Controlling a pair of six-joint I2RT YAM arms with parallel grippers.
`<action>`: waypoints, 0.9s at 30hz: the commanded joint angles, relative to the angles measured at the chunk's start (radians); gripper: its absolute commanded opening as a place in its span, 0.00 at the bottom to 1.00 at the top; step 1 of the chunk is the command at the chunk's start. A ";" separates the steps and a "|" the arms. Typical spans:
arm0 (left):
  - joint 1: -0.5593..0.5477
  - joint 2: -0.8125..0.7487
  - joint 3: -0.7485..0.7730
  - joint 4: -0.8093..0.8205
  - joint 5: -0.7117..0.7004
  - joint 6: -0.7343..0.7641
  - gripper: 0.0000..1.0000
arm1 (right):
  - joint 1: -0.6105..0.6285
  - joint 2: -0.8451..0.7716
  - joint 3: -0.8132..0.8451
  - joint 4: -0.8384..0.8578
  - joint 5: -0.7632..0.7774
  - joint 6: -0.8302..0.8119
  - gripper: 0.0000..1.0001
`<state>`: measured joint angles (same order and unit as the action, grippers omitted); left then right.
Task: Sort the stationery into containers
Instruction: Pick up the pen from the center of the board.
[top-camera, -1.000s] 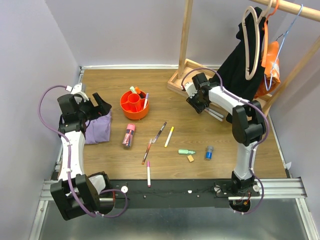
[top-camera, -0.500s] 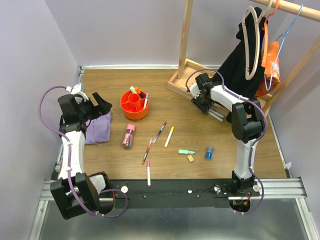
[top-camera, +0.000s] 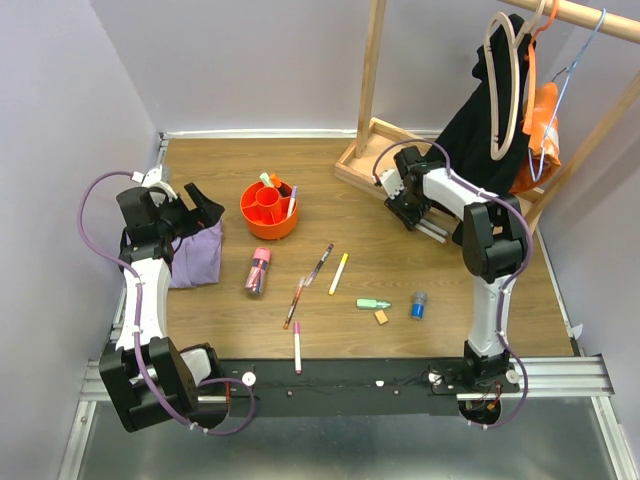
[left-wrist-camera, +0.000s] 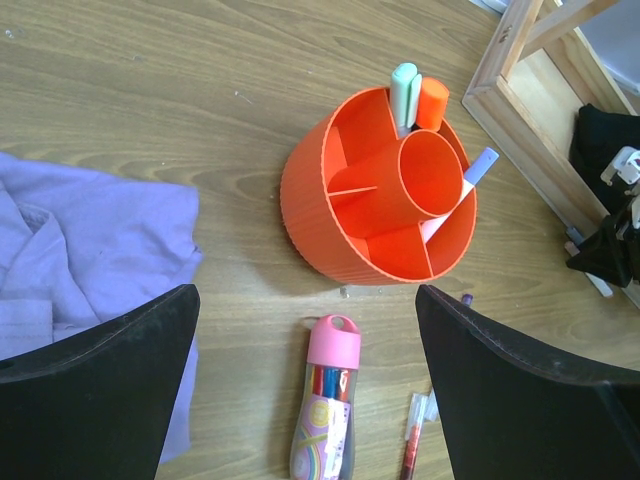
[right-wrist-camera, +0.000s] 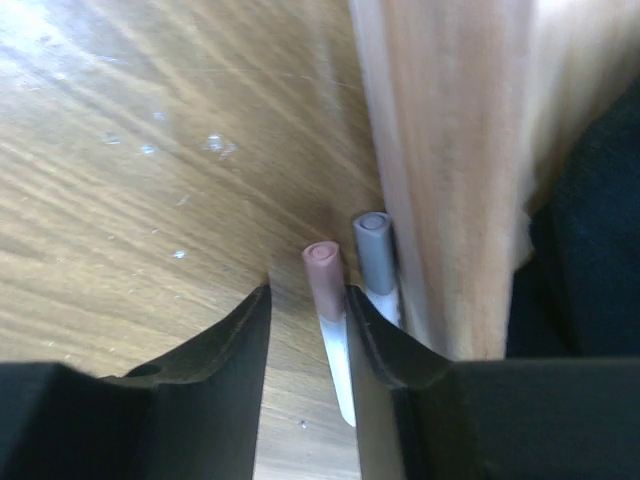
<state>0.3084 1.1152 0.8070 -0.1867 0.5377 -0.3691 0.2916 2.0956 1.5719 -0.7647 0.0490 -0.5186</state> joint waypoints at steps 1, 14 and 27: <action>0.006 0.003 0.001 0.030 0.024 -0.013 0.98 | -0.009 0.060 0.037 -0.102 -0.135 -0.011 0.37; 0.008 -0.002 -0.019 0.043 0.024 -0.016 0.98 | -0.011 0.072 -0.042 -0.093 -0.092 -0.050 0.38; 0.006 -0.011 0.012 -0.008 0.019 0.016 0.98 | 0.033 0.029 0.199 -0.217 -0.271 -0.048 0.01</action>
<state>0.3084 1.1168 0.7963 -0.1646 0.5377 -0.3820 0.2893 2.1002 1.5959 -0.8360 -0.0654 -0.5865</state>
